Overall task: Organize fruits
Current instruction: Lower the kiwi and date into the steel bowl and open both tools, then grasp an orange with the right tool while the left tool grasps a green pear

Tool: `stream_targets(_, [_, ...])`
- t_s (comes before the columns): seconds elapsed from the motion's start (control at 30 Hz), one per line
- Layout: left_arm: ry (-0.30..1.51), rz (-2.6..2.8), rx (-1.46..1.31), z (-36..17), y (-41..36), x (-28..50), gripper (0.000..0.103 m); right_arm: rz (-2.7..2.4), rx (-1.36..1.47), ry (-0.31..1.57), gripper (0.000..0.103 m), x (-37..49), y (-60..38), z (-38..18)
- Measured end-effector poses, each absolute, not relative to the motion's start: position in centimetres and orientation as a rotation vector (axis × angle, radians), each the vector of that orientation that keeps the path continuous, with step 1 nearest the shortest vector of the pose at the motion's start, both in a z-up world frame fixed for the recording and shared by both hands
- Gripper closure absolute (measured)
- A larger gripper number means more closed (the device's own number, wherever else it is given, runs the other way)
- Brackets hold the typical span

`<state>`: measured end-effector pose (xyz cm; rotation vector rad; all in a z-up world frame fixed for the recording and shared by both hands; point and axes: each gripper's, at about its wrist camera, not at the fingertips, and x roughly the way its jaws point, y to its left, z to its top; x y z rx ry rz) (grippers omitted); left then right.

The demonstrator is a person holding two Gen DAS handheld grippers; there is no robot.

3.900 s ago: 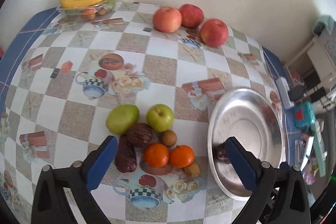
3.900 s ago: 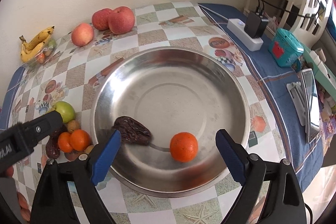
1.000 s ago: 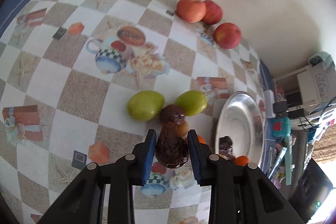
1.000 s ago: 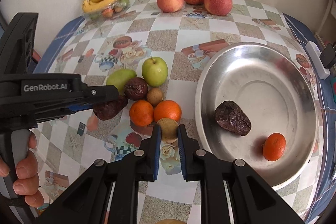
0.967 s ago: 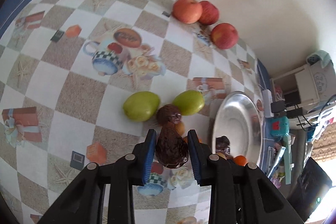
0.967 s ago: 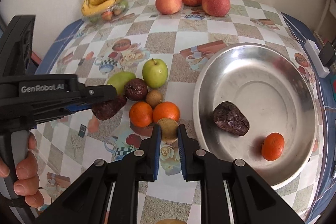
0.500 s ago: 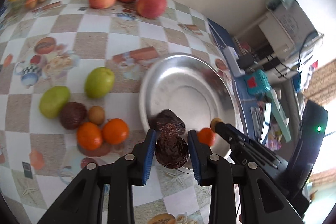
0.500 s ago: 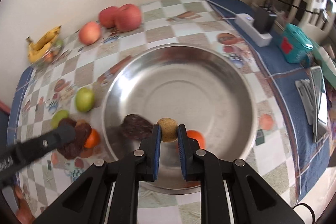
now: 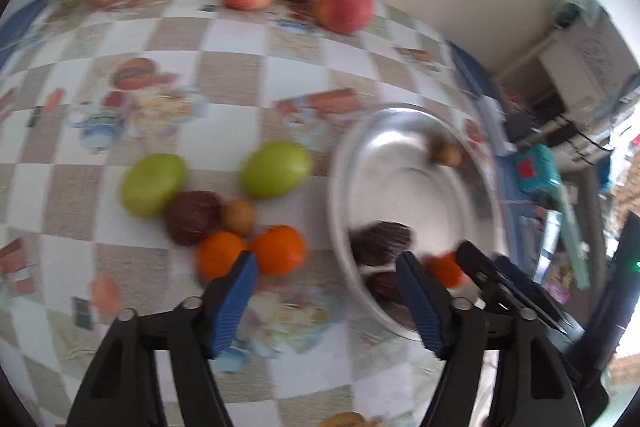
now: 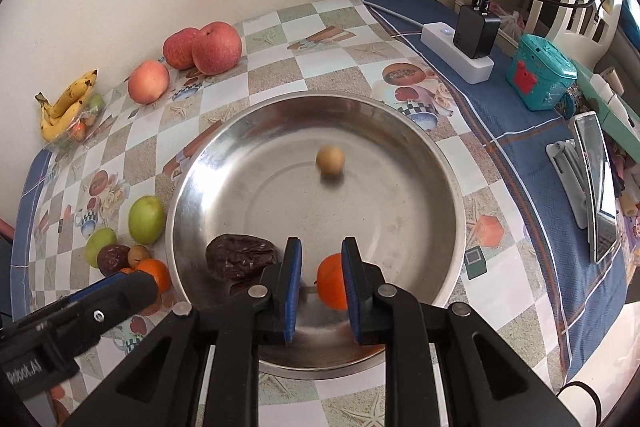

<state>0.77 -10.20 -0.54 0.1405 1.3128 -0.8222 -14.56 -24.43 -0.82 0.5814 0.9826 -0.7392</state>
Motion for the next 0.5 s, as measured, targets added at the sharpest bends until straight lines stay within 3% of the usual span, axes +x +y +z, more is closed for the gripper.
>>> stream_targets(0.03, [1.294, -0.773, 0.163, -0.6, -9.8, 1.2, 0.016, -0.740, 0.579, 0.989, 0.037, -14.5, -24.4, -1.0])
stream_targets(0.07, [1.272, -0.720, 0.187, -0.7, -9.4, 1.6, 0.012, -0.736, 0.580, 0.992, 0.028, -14.4, -24.3, -1.1])
stream_targets(0.13, [1.219, -0.635, 0.217, -0.5, -8.6, 2.5, 0.000, -0.717, 0.580, 0.999, 0.028, -14.2, -24.2, -1.4])
stream_targets(0.27, [1.164, -0.525, 0.211, 0.0, -6.5, 4.4, 0.000, -0.666, 0.546, 1.010, 0.014, -13.2, -23.3, -1.7])
stream_targets(0.5, [1.117, -0.405, 0.111, 1.4, -2.5, 8.0, 0.000, -0.569, 0.525, 0.948, 0.013, -11.9, -21.7, -1.0])
